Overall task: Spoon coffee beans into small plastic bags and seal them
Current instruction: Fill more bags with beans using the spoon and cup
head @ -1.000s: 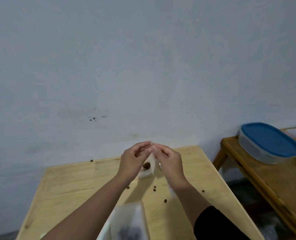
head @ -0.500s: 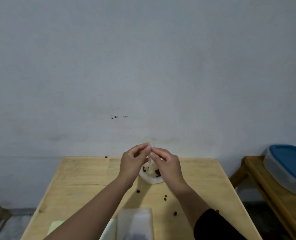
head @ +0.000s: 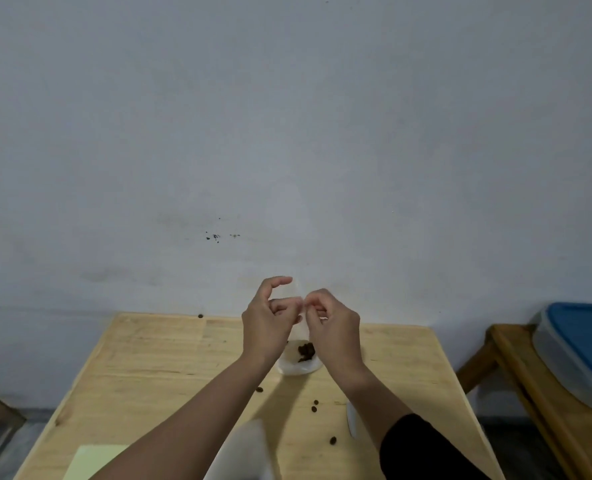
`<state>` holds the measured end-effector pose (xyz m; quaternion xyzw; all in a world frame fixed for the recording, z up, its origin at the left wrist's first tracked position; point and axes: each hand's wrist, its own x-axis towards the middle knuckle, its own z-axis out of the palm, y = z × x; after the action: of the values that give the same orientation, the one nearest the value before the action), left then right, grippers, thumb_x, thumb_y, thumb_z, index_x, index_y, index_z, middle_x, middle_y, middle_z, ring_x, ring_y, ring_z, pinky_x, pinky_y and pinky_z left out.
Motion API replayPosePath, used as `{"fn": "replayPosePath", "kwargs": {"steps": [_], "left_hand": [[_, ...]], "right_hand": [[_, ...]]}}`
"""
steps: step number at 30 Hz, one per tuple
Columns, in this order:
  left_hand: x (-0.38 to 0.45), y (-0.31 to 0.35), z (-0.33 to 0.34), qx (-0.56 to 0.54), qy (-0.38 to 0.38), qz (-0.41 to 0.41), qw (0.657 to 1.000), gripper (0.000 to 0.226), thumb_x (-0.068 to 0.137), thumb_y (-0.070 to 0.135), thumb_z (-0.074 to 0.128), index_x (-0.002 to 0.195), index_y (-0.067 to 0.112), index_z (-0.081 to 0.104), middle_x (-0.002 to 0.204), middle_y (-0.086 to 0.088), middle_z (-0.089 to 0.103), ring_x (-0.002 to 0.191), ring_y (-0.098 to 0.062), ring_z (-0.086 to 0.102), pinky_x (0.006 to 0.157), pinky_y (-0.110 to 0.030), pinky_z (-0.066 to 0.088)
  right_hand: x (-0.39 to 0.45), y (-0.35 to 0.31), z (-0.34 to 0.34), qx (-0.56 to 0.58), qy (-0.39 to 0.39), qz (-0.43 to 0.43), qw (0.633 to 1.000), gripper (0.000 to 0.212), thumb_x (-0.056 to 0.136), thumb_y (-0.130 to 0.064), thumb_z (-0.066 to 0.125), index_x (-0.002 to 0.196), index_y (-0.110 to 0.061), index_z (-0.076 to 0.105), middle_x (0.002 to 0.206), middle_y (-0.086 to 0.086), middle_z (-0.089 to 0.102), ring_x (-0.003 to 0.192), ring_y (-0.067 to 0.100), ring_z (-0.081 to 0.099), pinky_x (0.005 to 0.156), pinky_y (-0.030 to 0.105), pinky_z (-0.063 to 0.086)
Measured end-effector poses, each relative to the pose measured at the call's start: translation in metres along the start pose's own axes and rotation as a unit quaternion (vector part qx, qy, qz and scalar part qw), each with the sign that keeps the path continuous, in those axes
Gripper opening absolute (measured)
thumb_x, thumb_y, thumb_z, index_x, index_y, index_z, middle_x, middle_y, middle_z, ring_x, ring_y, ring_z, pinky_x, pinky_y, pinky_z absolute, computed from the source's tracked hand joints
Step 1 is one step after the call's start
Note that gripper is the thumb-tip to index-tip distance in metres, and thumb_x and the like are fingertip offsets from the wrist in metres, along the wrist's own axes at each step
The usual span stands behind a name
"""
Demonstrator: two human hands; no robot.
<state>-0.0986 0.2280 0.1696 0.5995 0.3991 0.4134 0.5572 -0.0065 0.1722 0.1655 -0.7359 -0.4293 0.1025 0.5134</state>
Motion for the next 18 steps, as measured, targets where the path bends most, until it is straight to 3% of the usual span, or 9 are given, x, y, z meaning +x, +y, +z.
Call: {"fn": "replayPosePath", "kwargs": {"steps": [5, 9, 12, 18], "left_hand": [[0.0, -0.004, 0.004, 0.025, -0.014, 0.001, 1.0, 0.017, 0.087, 0.007, 0.062, 0.091, 0.022, 0.069, 0.074, -0.001, 0.072, 0.072, -0.01, 0.071, 0.073, -0.02, 0.054], [0.002, -0.009, 0.004, 0.057, -0.022, -0.006, 0.998, 0.018, 0.087, 0.006, 0.062, 0.096, 0.019, 0.072, 0.078, 0.001, 0.072, 0.074, -0.008, 0.07, 0.063, -0.009, 0.048], [0.003, -0.013, 0.005, 0.087, -0.026, -0.01, 0.996, 0.017, 0.088, 0.008, 0.062, 0.099, 0.018, 0.072, 0.078, 0.002, 0.072, 0.073, -0.007, 0.069, 0.058, -0.01, 0.047], [0.002, -0.017, 0.004, 0.18, -0.013, 0.039, 0.983, 0.019, 0.085, 0.008, 0.062, 0.095, 0.02, 0.073, 0.072, 0.022, 0.064, 0.07, 0.013, 0.06, 0.066, 0.0, 0.042]], "right_hand": [[0.001, 0.007, -0.007, 0.029, -0.029, 0.045, 0.998, 0.015, 0.085, -0.01, 0.062, 0.09, -0.017, 0.074, 0.081, -0.008, 0.072, 0.076, -0.011, 0.063, 0.069, 0.003, 0.046], [0.003, 0.01, -0.01, 0.056, -0.056, 0.082, 0.993, 0.011, 0.081, -0.015, 0.07, 0.092, -0.017, 0.074, 0.083, -0.006, 0.073, 0.079, -0.007, 0.065, 0.072, 0.005, 0.048], [0.005, 0.011, -0.007, 0.044, -0.044, 0.115, 0.991, 0.007, 0.08, -0.012, 0.072, 0.084, -0.016, 0.074, 0.075, -0.006, 0.071, 0.072, -0.002, 0.066, 0.068, 0.008, 0.05], [0.001, 0.009, 0.002, 0.015, -0.006, 0.146, 0.989, 0.007, 0.08, -0.008, 0.067, 0.08, -0.013, 0.072, 0.063, -0.012, 0.063, 0.059, -0.006, 0.059, 0.058, 0.003, 0.044]]}}
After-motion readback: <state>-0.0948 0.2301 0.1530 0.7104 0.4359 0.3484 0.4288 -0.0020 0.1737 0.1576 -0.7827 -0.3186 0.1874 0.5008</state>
